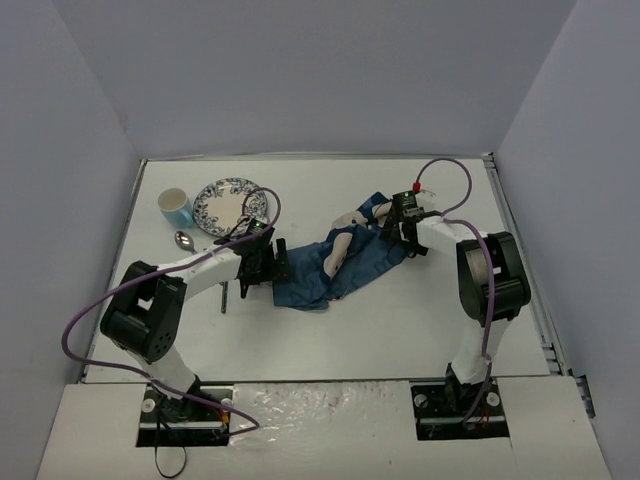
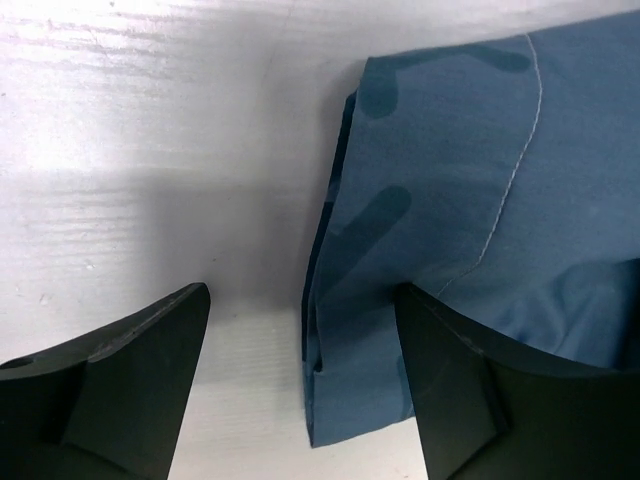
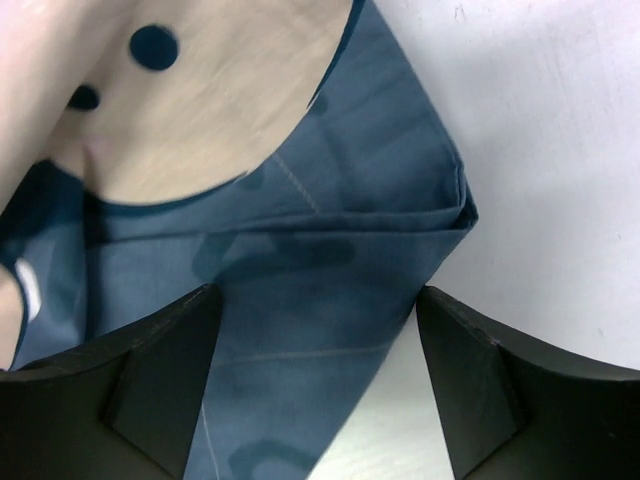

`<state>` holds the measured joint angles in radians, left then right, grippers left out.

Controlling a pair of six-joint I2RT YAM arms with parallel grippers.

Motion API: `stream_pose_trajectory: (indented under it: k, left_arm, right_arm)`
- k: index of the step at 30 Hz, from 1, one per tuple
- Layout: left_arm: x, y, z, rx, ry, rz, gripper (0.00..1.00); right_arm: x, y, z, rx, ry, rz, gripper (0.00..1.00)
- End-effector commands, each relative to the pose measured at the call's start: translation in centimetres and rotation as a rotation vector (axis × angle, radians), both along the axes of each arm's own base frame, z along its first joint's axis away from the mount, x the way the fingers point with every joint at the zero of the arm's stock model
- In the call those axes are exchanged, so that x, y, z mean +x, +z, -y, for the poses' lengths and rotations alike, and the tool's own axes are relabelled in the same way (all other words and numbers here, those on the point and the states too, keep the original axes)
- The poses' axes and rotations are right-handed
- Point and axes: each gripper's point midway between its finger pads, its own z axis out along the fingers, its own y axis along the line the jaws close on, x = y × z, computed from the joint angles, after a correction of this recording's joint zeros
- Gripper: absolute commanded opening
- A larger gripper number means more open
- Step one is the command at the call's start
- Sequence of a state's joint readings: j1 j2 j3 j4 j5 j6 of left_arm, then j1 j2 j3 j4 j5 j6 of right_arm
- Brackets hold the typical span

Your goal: Set the dinner table for one person

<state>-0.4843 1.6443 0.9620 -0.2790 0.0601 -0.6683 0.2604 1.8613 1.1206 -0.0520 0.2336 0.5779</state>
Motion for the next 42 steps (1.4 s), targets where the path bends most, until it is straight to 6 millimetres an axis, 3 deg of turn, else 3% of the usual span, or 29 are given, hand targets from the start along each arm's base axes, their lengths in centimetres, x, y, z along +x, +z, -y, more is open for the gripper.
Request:
stream_pose_trajectory:
  k: [1,4,6,9,10,14,17,23,26,28,30,34,35,38,40,42]
  left_arm:
    - [3.1,1.7,1.5,-0.047,0.022,0.104,0.68]
    - [3.6,0.8,1.8,-0.051,0.025,0.100,0.47]
    - [3.9,0.5,2.0,-0.053,0.025,0.100,0.31]
    - [4.2,0.3,2.1,-0.053,0.024,0.103,0.04]
    - [4.3,0.2,2.1,-0.049,0.023,0.101,0.01]
    - [4.5,0.8,1.6,-0.018,0.014,0.115,0.00]
    - [4.5,1.7,0.5,0.027,0.022,0.123,0.00]
    - [4.4,2.7,-1.6,0.097,0.078,0.134,0.00]
    - [5.0,3.7,-1.2,0.093,0.059,0.147,0.00]
    - [5.5,5.0,-0.4,0.067,0.027,0.166,0.02]
    - [5.5,6.4,-0.1,0.062,-0.020,0.187,0.16]
    - [4.8,9.9,-0.4,0.065,-0.068,0.219,0.45]
    - [4.5,9.9,-0.6,0.070,-0.069,0.212,0.47]
    - [2.9,11.3,-1.4,0.059,-0.078,0.235,0.67]
    - [1.9,10.8,-1.9,0.057,-0.065,0.219,0.74]
    - [0.9,9.5,-2.3,0.049,-0.042,0.180,0.74]
  right_arm:
    - [2.3,0.5,0.2,0.034,-0.030,0.078,0.73]
    - [1.3,-0.3,0.6,0.037,-0.025,0.060,0.62]
    - [-0.2,-0.6,1.5,0.026,-0.029,0.040,0.38]
    - [-2.1,-0.5,2.9,0.015,-0.044,0.031,0.10]
    - [-2.7,-0.4,3.5,0.013,-0.050,0.030,0.03]
    - [-5.0,1.2,5.9,0.012,-0.094,0.050,0.00]
    - [-7.7,1.8,8.6,-0.002,-0.157,0.024,0.00]
    - [-11.1,2.1,12.2,-0.005,-0.243,-0.006,0.00]
    - [-11.6,2.6,12.9,-0.008,-0.242,-0.014,0.02]
    - [-11.1,3.9,12.7,-0.005,-0.212,0.007,0.12]
    - [-9.9,6.2,12.0,0.018,-0.169,0.074,0.34]
    - [-8.7,10.4,9.6,0.066,-0.074,0.198,0.60]
    - [-8.5,10.8,9.1,0.069,-0.059,0.208,0.61]
    - [-8.2,13.8,7.4,0.083,0.015,0.283,0.71]
    - [-8.3,15.0,6.4,0.094,0.055,0.313,0.73]
    - [-8.4,15.7,5.9,0.094,0.077,0.331,0.73]
